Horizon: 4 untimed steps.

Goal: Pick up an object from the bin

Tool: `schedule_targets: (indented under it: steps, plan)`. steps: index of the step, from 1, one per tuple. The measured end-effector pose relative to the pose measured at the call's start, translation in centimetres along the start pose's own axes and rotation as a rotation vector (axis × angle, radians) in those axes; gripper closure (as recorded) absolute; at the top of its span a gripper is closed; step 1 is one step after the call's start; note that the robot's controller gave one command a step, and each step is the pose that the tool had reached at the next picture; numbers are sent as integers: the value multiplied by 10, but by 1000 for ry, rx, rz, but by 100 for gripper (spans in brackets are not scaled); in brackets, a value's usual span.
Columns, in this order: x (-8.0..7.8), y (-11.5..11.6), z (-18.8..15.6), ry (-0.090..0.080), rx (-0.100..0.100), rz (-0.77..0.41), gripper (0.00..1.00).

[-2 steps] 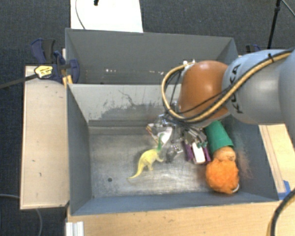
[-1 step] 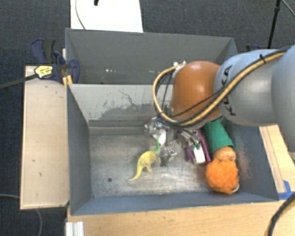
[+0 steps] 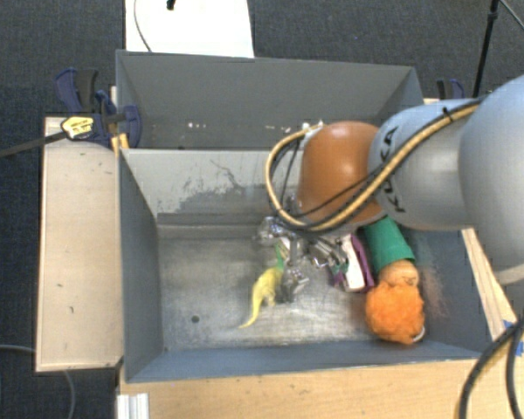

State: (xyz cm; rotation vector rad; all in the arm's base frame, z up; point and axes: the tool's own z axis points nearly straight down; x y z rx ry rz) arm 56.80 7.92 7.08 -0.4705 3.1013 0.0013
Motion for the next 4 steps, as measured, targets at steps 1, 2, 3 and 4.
schedule_targets:
  steps: [1, 2, 3, 4]
  plan:
    - [3, 3, -3, -7, 2, -73, 100]
    - [3, 3, -3, -7, 2, -72, 100]
    - [4, 3, -7, -3, 1, -72, 100]
    - [8, 4, -25, 11, -2, -72, 100]
